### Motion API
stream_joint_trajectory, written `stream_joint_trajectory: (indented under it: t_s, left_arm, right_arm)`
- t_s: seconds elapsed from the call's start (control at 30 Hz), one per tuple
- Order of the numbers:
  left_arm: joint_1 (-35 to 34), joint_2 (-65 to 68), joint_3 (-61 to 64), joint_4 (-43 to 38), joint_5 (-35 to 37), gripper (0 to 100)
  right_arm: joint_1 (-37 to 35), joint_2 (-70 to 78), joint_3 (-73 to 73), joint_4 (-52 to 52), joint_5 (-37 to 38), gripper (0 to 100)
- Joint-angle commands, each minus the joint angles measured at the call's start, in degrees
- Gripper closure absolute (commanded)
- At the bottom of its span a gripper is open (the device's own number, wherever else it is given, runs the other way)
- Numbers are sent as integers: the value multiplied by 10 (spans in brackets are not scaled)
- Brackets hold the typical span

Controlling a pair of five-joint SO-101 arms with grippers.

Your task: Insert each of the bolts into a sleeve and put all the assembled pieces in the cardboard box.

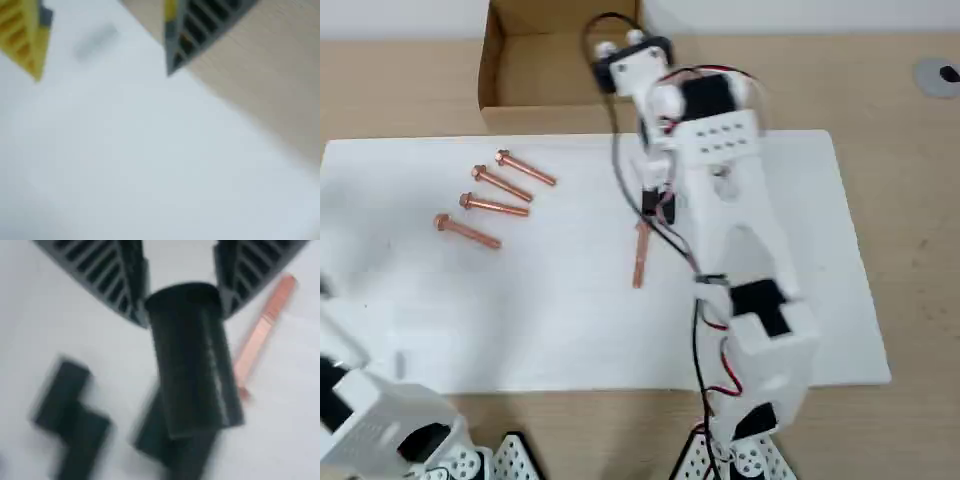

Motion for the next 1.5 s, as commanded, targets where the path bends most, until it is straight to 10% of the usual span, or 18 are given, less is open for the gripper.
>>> stream_joint_trajectory:
  t_s: [0.0, 0.27, 0.67, 1.23, 1.47]
  left_arm:
    - [166, -7, 33, 3, -53, 826]
    - [444, -28, 4, 3, -59, 826]
    - [706, -74, -104, -3, -59, 823]
    - [775, 86, -39, -334, 138, 825]
    - [815, 142, -101, -302, 178, 825]
  right_arm:
    - [81, -95, 41, 5, -17, 988]
    - [240, -196, 53, 8, 17, 988]
    - [286, -262, 161, -19, 27, 988]
    - [468, -364, 180, -16, 60, 988]
    - [465, -411, 239, -30, 65, 988]
